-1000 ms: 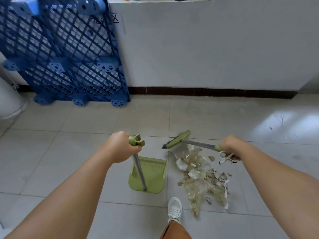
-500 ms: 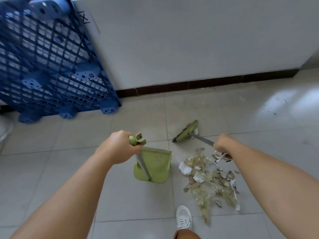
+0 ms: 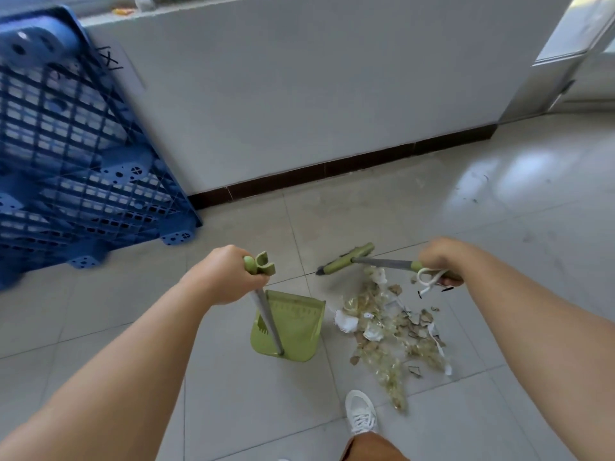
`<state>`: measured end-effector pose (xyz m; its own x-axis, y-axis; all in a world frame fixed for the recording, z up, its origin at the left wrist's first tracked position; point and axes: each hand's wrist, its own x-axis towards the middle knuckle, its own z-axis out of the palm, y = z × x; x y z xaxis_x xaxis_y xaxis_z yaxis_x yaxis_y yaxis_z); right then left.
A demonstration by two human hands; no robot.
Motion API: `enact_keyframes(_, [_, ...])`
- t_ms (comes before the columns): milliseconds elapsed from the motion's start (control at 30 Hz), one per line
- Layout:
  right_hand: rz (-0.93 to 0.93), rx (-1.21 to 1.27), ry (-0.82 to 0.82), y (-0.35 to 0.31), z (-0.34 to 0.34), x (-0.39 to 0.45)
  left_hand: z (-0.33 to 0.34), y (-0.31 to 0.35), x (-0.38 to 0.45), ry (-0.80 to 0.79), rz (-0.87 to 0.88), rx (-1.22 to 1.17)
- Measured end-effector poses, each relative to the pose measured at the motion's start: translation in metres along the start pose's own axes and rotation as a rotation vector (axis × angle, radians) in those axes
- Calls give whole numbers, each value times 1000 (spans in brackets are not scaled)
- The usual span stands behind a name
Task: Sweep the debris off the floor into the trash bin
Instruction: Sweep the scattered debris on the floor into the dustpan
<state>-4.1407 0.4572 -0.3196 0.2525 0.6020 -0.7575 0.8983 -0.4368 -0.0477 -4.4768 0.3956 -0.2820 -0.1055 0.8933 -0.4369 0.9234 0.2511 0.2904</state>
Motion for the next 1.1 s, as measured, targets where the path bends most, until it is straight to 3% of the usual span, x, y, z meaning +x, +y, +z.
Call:
enact_keyframes(233, [-46, 40, 49, -34, 82, -17, 3, -45, -38, -46, 83, 35])
enact_keyframes(467, [12, -150, 80, -52, 138, -29, 9, -81, -50, -68, 96, 27])
enact_keyframes(700, [73, -154, 181, -27, 124, -42, 12, -85, -46, -74, 144, 37])
enact_keyframes(933, [146, 23, 165, 7, 94, -77, 5, -72, -32, -60, 219, 72])
enact_keyframes(1100, [196, 290, 147, 27, 86, -70, -10, -44, -14, -67, 287, 117])
